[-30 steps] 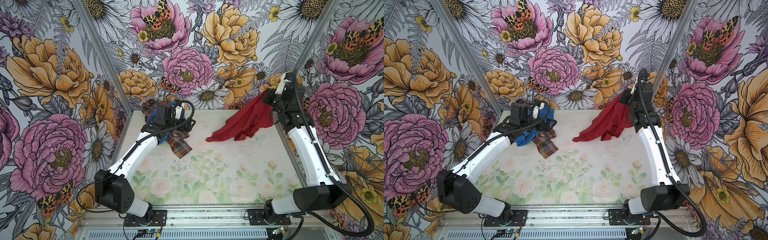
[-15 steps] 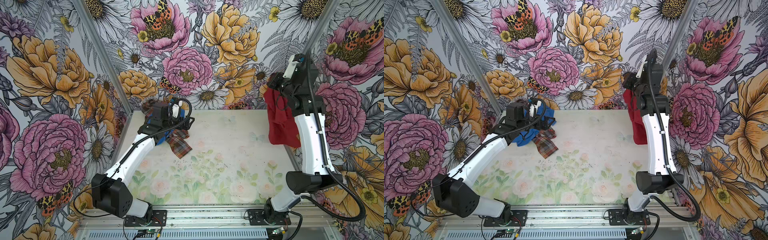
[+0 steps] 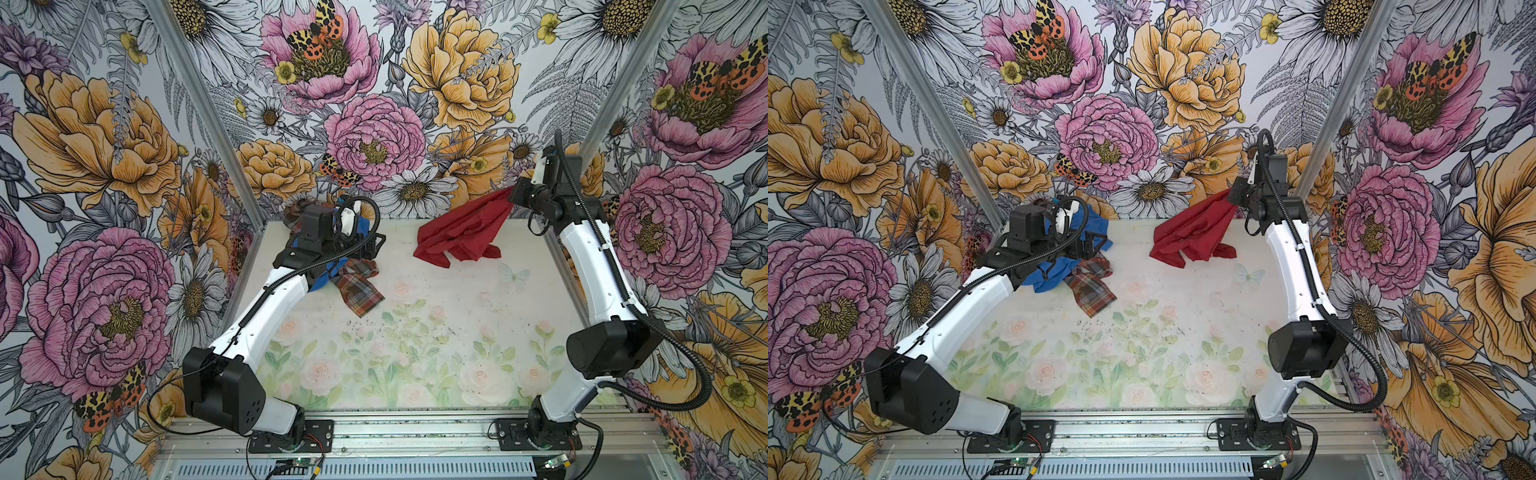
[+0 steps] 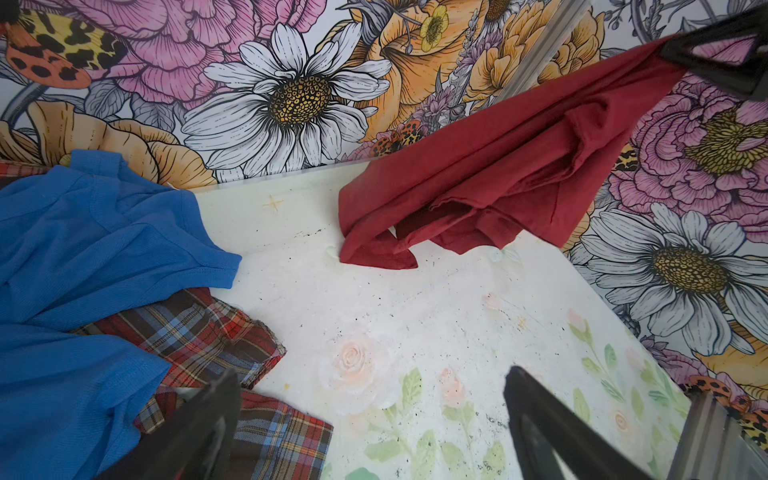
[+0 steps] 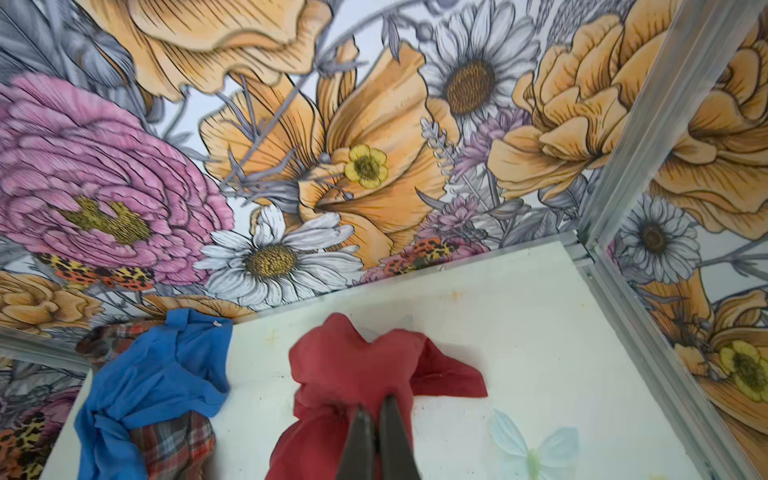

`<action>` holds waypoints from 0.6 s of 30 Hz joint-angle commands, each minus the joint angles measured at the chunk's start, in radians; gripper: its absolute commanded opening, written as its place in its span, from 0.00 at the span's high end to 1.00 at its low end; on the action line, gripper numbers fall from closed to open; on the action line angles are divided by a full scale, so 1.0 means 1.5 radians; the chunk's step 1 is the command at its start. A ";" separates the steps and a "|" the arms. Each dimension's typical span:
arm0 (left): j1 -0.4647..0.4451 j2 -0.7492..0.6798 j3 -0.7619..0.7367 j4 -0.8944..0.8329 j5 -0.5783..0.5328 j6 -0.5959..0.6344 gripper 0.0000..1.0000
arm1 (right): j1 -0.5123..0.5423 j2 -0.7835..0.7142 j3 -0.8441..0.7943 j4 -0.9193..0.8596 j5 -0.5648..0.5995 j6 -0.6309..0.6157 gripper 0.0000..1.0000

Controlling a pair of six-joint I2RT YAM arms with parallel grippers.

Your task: Pick out a specific cloth from the pile

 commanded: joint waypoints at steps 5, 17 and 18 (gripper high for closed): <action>0.007 0.012 -0.003 0.017 0.022 -0.006 0.01 | -0.047 -0.035 -0.053 0.067 0.006 -0.008 1.00; -0.010 0.007 -0.015 0.035 0.024 -0.002 0.01 | -0.083 -0.058 0.089 0.063 -0.064 0.023 1.00; -0.015 0.004 -0.018 0.034 0.017 0.005 0.01 | -0.082 -0.049 0.096 0.064 -0.083 0.037 1.00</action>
